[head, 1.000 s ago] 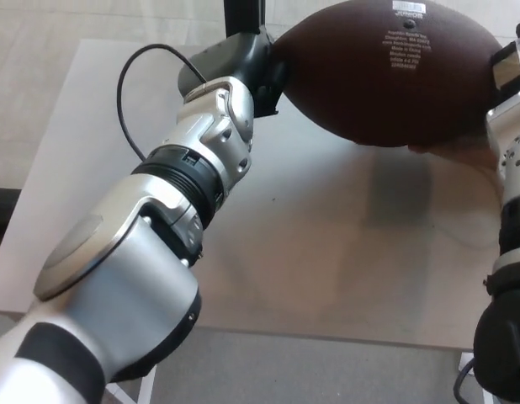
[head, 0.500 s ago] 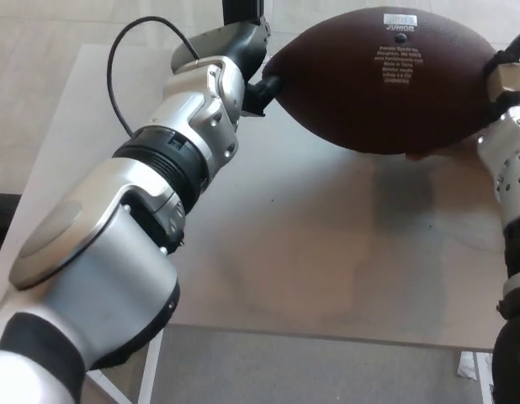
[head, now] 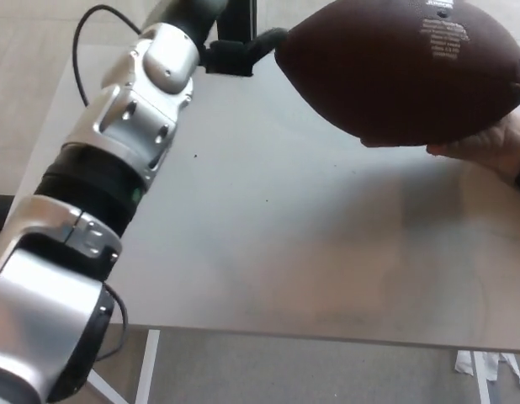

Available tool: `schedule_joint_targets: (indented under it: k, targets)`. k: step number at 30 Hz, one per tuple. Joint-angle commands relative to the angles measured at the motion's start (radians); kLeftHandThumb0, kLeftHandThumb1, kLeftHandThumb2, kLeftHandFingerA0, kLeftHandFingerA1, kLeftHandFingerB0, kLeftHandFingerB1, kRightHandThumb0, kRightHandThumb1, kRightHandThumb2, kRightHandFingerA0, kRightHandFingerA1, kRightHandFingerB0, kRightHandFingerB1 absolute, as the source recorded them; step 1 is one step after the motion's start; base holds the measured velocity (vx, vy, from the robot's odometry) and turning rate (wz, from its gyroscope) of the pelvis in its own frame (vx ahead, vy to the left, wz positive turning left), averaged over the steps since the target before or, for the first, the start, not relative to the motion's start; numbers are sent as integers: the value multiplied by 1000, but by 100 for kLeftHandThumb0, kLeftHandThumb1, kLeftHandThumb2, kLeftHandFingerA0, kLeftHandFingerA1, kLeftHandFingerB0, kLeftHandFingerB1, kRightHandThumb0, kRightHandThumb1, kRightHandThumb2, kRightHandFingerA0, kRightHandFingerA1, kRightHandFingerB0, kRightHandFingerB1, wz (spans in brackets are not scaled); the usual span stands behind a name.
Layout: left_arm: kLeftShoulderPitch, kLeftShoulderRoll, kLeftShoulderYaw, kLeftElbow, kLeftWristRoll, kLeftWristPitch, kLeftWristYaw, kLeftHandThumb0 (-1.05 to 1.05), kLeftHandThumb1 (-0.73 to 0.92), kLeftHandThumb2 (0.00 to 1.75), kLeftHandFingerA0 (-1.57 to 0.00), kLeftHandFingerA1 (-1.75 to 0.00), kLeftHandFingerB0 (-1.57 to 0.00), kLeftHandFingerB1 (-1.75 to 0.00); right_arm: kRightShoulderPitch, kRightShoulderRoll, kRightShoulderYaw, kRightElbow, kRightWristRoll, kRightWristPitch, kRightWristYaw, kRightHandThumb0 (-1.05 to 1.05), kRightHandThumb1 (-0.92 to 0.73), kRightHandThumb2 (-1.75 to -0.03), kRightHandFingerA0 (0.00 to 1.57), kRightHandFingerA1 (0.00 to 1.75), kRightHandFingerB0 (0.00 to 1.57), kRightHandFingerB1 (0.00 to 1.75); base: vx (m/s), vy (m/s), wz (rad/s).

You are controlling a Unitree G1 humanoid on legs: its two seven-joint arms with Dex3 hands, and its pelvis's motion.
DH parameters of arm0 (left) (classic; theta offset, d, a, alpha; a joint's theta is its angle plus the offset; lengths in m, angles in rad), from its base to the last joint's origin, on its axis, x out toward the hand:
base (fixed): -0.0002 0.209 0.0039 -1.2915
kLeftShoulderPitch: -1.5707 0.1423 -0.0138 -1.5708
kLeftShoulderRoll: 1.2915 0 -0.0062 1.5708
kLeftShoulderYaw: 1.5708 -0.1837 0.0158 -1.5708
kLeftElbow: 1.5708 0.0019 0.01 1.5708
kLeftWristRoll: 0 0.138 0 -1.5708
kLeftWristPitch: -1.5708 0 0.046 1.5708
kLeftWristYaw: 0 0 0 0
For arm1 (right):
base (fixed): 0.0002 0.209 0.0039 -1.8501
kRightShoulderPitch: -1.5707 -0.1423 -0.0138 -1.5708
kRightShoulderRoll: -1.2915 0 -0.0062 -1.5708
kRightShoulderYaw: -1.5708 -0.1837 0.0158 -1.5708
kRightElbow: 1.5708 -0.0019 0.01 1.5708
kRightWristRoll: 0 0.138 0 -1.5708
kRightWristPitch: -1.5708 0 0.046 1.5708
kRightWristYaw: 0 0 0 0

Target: The robot uses both its hands to grab the left and right ends of a football kept in the middle of the desk infront of it, lifts it up and places it in the palm of a person

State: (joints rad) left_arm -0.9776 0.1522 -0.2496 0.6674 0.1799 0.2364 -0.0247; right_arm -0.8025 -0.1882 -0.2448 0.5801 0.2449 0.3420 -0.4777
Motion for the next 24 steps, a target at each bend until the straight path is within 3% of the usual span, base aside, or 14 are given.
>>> schedule_joint_targets:
  k: [1,2,7,8,9,11,16,17,19,20,21,22,23,24]
  targets:
    - [287,154,299,-375,-170,-2,-56,-105,71,102,-1,-40,0,-13,64,-204,-45,-194,-4,98,161,-94,-89,-66,0,0,0,0,0,0,0]
    - [414,186,389,-543,-221,55,-103,-102,71,101,-1,-27,0,-14,106,-272,-85,-304,25,149,195,-105,-78,-116,0,20,0,14,0,0,0]
    - [706,219,632,-813,-312,142,-159,-66,87,65,0,-26,0,0,312,-417,-266,-597,142,158,343,-102,-73,-101,0,0,0,4,0,0,0]
    - [758,227,674,-840,-318,150,-174,-79,67,99,0,-33,0,-10,354,-443,-316,-654,185,226,362,-105,-75,-119,50,120,0,23,0,0,0]
    - [913,232,815,-874,-358,129,-220,-85,68,103,0,-27,0,-14,467,-505,-437,-806,219,407,357,-105,-72,-114,91,130,0,20,0,0,0]
    - [997,214,880,-893,-376,83,-224,-74,85,70,-5,-40,0,-2,573,-500,-523,-883,229,402,377,-99,-89,-68,72,134,0,7,0,0,0]
    - [1273,141,1109,-964,-461,69,-258,-85,67,97,-19,-60,0,-17,878,-438,-865,-1004,289,334,473,-82,-89,-68,70,135,0,10,0,0,0]
    - [1341,138,1213,-882,-504,-9,-277,-69,80,65,-15,-56,0,-22,1002,-380,-983,-1029,294,289,490,-88,-77,-109,15,39,0,9,0,0,0]
    - [1388,148,1295,-805,-538,-64,-287,-70,81,64,-18,-54,0,-22,1112,-311,-1071,-1040,317,232,490,-86,-76,-108,10,41,0,10,0,0,0]
    - [1407,149,1320,-782,-548,-80,-290,-71,82,64,-17,-54,0,-20,1131,-282,-1104,-1029,332,225,456,-79,-70,-108,64,108,0,20,0,0,0]
    - [1430,156,1366,-738,-579,-92,-302,-71,82,64,-17,-51,0,-20,1161,-235,-1136,-1012,351,190,420,-75,-67,-102,104,118,2,24,0,0,0]
    - [1436,161,1381,-719,-587,-106,-305,-72,82,64,-16,-51,0,-17,1183,-214,-1139,-1008,345,174,410,-73,-84,-67,97,133,6,22,0,0,0]
    - [1447,162,1405,-700,-600,-129,-305,-88,70,97,-13,-57,0,-17,1207,-175,-1145,-999,345,148,388,-72,-82,-64,13,106,7,30,0,0,0]
    - [1459,160,1435,-675,-619,-160,-306,-89,67,94,-11,-55,0,-14,1238,-130,-1147,-981,353,102,381,-69,-68,-105,39,66,0,24,0,0,0]
